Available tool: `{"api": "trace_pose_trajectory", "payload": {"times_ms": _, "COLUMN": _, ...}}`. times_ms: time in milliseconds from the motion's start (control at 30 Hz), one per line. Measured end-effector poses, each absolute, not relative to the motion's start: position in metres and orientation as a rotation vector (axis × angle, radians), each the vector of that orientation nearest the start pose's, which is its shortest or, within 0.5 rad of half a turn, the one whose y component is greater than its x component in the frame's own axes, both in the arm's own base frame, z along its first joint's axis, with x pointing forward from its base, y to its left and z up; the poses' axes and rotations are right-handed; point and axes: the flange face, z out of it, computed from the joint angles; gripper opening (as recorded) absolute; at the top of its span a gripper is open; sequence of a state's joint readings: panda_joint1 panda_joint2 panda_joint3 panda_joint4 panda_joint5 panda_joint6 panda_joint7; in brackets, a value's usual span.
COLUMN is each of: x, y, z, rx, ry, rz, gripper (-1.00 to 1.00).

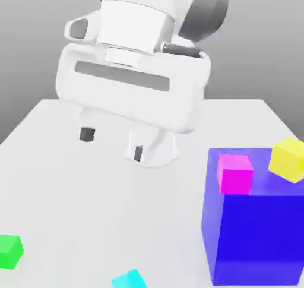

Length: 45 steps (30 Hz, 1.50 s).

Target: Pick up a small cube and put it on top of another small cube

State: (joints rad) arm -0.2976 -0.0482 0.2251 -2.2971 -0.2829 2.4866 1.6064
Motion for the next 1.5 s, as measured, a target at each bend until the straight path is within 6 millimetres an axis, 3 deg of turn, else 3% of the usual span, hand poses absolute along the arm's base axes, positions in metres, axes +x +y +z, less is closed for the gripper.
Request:
{"api": "trace_pose_trajectory", "payload": {"times_ms": 167, "x": 0.534, "y": -0.044, "z": 0.309, "rx": -2.16, "ry": 2.27, "rz": -0.31, "gripper": 0.0}}
{"api": "trace_pose_trajectory", "payload": {"times_ms": 367, "x": 0.527, "y": -0.042, "z": 0.22, "rx": -1.952, "ry": 2.466, "rz": -0.073, "gripper": 0.0}}
{"api": "trace_pose_trajectory", "payload": {"times_ms": 533, "x": 0.524, "y": -0.04, "z": 0.148, "rx": -1.878, "ry": 2.516, "rz": -0.002, "gripper": 0.0}}
{"api": "trace_pose_trajectory", "payload": {"times_ms": 567, "x": 0.524, "y": -0.04, "z": 0.137, "rx": -1.879, "ry": 2.517, "rz": -0.001, "gripper": -1.0}}
{"api": "trace_pose_trajectory", "payload": {"times_ms": 767, "x": 0.523, "y": -0.04, "z": 0.132, "rx": -1.877, "ry": 2.515, "rz": -0.002, "gripper": -1.0}}
{"api": "trace_pose_trajectory", "payload": {"times_ms": 833, "x": 0.524, "y": -0.04, "z": 0.147, "rx": -1.875, "ry": 2.516, "rz": -0.002, "gripper": -1.0}}
{"api": "trace_pose_trajectory", "payload": {"times_ms": 933, "x": 0.523, "y": -0.042, "z": 0.186, "rx": -1.866, "ry": 2.526, "rz": -0.002, "gripper": -1.0}}
{"api": "trace_pose_trajectory", "payload": {"times_ms": 1067, "x": 0.505, "y": -0.133, "z": 0.207, "rx": -1.413, "ry": 2.819, "rz": -0.006, "gripper": -1.0}}
{"api": "trace_pose_trajectory", "payload": {"times_ms": 1200, "x": 0.471, "y": -0.219, "z": 0.223, "rx": -0.902, "ry": 3.017, "rz": -0.007, "gripper": -1.0}}
{"api": "trace_pose_trajectory", "payload": {"times_ms": 1300, "x": 0.441, "y": -0.281, "z": 0.206, "rx": -0.5, "ry": 3.101, "rz": -0.003, "gripper": -1.0}}
{"api": "trace_pose_trajectory", "payload": {"times_ms": 1333, "x": 0.433, "y": -0.295, "z": 0.191, "rx": -0.403, "ry": 3.114, "rz": -0.001, "gripper": 1.0}}
{"api": "trace_pose_trajectory", "payload": {"times_ms": 1500, "x": 0.433, "y": -0.295, "z": 0.191, "rx": -0.403, "ry": 3.114, "rz": -0.001, "gripper": 1.0}}
